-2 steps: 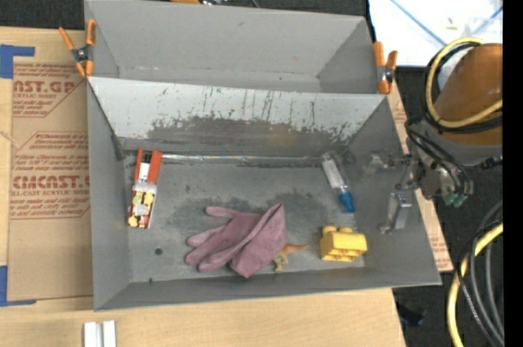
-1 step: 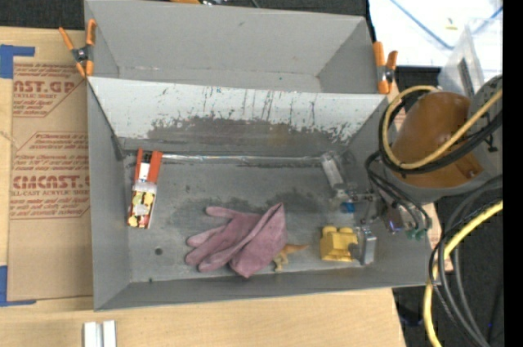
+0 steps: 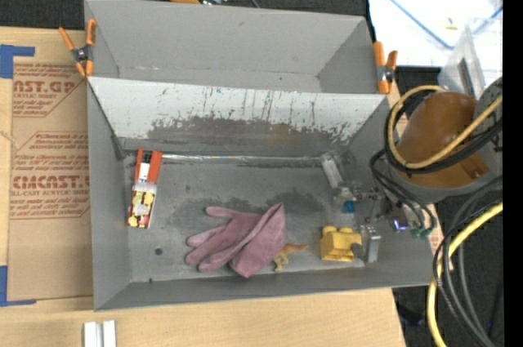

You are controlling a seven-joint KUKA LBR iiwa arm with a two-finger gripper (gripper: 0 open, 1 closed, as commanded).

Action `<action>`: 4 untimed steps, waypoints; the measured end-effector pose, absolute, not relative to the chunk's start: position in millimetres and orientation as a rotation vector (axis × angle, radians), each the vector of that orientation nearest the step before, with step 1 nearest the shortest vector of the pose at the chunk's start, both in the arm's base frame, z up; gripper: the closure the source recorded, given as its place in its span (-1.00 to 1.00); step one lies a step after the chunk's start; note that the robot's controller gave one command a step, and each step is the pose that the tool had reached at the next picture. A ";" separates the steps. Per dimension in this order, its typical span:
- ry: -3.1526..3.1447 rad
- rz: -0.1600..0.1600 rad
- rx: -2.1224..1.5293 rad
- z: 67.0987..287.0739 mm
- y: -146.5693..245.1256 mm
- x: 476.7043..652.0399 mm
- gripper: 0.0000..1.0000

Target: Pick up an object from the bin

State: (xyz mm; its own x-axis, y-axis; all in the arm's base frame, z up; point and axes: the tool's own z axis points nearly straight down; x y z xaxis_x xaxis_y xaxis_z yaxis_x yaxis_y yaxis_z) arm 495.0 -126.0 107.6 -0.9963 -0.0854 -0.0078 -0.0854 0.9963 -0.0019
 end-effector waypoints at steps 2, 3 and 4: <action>3.031 -0.008 -0.757 94.1 -58.1 529.1 -1.00; 3.101 -0.004 -0.432 90.2 -51.2 510.8 -1.00; 3.040 -0.006 -0.734 84.8 -54.9 511.6 -1.00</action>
Offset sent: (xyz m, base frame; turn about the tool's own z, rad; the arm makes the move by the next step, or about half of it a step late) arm 0.0003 0.0350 -0.0376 0.0192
